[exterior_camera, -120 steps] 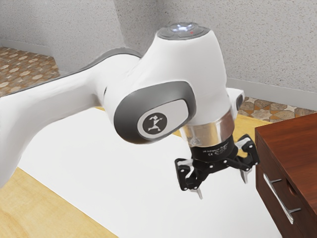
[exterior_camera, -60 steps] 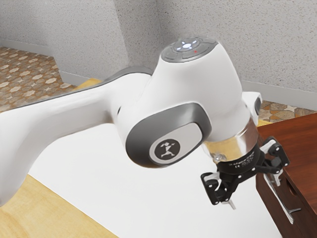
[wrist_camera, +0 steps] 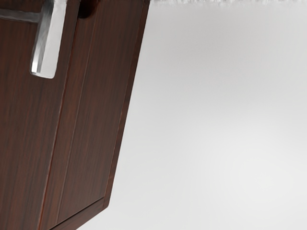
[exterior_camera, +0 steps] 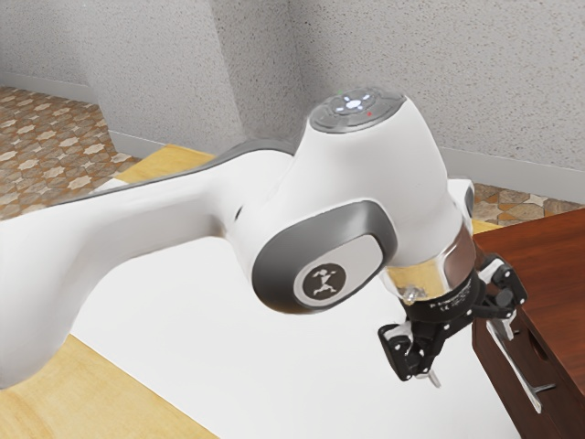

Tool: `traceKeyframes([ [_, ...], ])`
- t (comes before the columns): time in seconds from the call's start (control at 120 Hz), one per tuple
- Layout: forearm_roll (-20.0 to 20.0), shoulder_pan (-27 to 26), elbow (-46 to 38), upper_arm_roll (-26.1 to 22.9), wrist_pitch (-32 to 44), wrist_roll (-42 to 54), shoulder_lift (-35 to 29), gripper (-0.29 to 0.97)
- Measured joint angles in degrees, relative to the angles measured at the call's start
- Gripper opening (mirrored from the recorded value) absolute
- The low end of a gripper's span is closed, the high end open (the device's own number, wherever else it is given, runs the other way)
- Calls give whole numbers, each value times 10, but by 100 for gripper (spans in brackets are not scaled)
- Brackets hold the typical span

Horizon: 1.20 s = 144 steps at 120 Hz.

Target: Pull the drawer handle with one arm to open the drawer

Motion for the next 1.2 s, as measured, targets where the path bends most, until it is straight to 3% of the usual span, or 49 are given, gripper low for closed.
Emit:
traceKeyframes([
  [1.2, -6, -17, -12, 4, 6, 5, 13, 64],
])
